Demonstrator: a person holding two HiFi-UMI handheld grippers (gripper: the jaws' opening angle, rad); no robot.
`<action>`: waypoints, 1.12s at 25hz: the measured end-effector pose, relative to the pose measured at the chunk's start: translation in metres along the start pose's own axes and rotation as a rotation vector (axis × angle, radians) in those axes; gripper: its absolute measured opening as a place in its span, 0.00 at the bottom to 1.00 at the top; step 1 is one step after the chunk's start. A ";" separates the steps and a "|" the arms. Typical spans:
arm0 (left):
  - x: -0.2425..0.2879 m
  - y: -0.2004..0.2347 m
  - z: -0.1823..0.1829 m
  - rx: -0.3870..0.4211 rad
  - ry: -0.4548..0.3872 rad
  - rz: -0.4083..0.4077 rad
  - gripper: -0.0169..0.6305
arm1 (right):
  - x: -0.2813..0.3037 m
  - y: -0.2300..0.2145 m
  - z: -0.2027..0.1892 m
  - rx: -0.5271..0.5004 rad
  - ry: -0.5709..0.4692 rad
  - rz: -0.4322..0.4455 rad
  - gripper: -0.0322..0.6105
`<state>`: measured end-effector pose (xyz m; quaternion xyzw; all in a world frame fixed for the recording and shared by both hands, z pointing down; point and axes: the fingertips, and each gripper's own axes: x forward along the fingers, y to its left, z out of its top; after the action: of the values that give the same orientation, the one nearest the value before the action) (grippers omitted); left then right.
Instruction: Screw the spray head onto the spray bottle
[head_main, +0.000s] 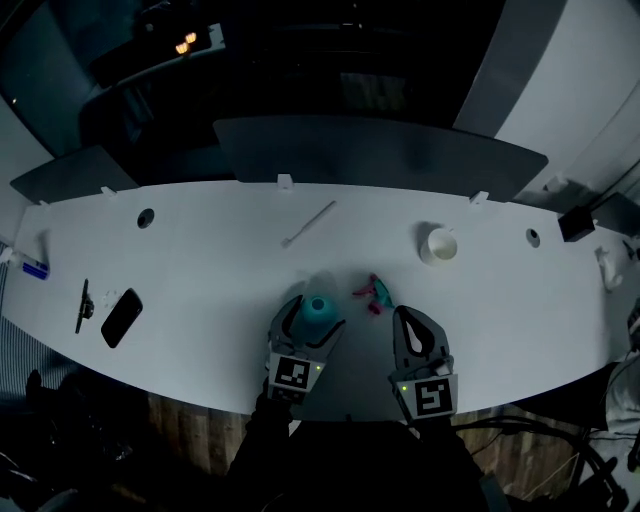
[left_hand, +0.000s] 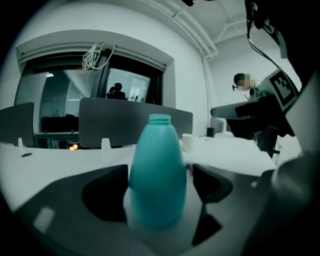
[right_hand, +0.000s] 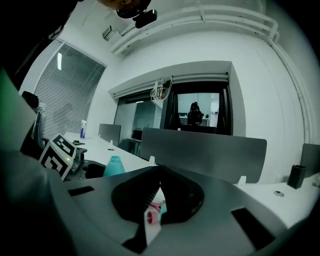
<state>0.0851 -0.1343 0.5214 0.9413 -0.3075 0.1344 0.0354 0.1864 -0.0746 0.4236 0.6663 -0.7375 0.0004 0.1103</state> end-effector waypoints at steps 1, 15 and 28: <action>0.003 0.000 -0.001 0.007 0.008 -0.002 0.65 | -0.001 -0.003 0.001 -0.002 -0.002 -0.006 0.06; 0.007 -0.002 -0.009 0.048 0.065 0.019 0.59 | 0.018 -0.016 -0.064 0.410 0.323 0.162 0.06; -0.020 0.010 -0.015 0.028 0.095 0.087 0.58 | 0.029 0.053 -0.125 0.683 0.619 0.237 0.32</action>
<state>0.0608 -0.1285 0.5305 0.9201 -0.3443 0.1844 0.0307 0.1524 -0.0783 0.5580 0.5441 -0.6987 0.4539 0.0989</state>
